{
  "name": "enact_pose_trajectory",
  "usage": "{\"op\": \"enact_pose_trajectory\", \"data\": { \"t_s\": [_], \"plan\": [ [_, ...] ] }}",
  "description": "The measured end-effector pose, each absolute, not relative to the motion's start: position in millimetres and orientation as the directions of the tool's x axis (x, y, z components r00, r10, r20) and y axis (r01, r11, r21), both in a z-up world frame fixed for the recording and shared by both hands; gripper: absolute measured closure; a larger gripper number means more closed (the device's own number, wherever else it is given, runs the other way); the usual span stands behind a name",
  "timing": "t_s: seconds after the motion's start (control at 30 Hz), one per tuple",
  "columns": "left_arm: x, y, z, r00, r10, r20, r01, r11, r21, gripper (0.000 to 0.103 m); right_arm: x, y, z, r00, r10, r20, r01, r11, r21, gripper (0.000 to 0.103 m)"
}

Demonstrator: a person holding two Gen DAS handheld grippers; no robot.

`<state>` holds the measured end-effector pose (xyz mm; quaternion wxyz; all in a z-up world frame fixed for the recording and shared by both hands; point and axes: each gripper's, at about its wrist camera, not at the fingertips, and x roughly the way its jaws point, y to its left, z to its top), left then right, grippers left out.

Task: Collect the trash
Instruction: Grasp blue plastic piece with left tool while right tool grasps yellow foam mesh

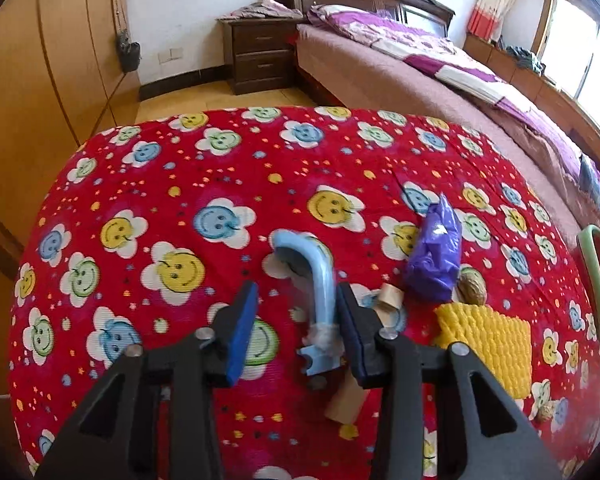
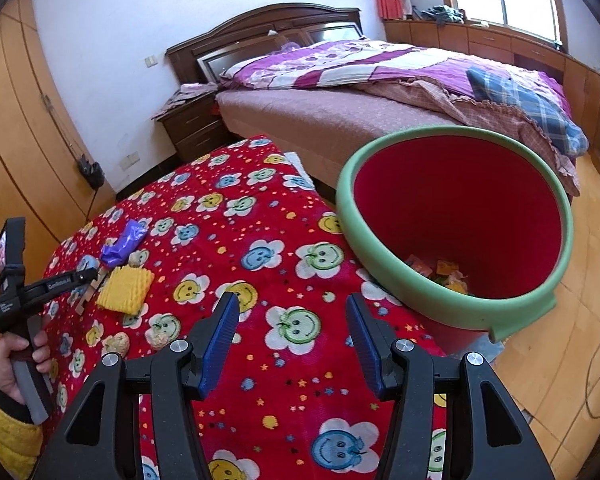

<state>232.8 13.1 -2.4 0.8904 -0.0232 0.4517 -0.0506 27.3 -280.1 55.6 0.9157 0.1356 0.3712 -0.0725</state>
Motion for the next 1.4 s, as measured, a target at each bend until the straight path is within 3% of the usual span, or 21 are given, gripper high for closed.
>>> {"op": "enact_pose_trajectory", "data": {
  "t_s": [0.13, 0.27, 0.63, 1.0, 1.07, 1.1, 1.23, 1.33, 1.4],
  "plan": [
    [229, 17, -2, 0.588, -0.121, -0.8, 0.07, 0.993, -0.099, 0.071, 34, -272, 56, 0.712, -0.016, -0.702, 0.211, 0.959, 0.191, 0.046],
    [220, 20, 1, 0.594, -0.142, -0.792, 0.083, 0.99, -0.115, 0.09, 45, -257, 59, 0.711, 0.006, -0.703, 0.169, 0.969, 0.18, 0.046],
    [191, 45, 10, 0.654, -0.18, -0.735, 0.025, 0.976, -0.216, 0.095, 90, -208, 45, 0.672, 0.121, -0.731, 0.051, 0.977, 0.208, 0.046],
    [182, 46, 11, 0.681, -0.202, -0.703, 0.055, 0.973, -0.226, 0.095, 131, -159, 19, 0.614, 0.175, -0.769, -0.015, 0.978, 0.21, 0.046],
    [184, 46, 10, 0.679, -0.208, -0.704, 0.055, 0.971, -0.234, 0.095, 133, -153, 16, 0.616, 0.17, -0.769, -0.027, 0.98, 0.195, 0.054],
    [183, 47, 9, 0.678, -0.211, -0.704, 0.054, 0.97, -0.239, 0.095, 134, -149, 15, 0.618, 0.168, -0.768, -0.035, 0.982, 0.186, 0.064],
    [185, 50, 10, 0.678, -0.213, -0.703, 0.048, 0.968, -0.247, 0.095, 134, -141, 13, 0.623, 0.202, -0.756, -0.069, 0.977, 0.204, 0.079],
    [185, 51, 10, 0.679, -0.212, -0.703, 0.053, 0.969, -0.241, 0.095, 131, -141, 13, 0.624, 0.231, -0.746, -0.087, 0.97, 0.227, 0.09],
    [185, 50, 10, 0.679, -0.211, -0.703, 0.057, 0.97, -0.236, 0.095, 126, -141, 15, 0.632, 0.239, -0.737, -0.093, 0.968, 0.234, 0.091]
  ]
}}
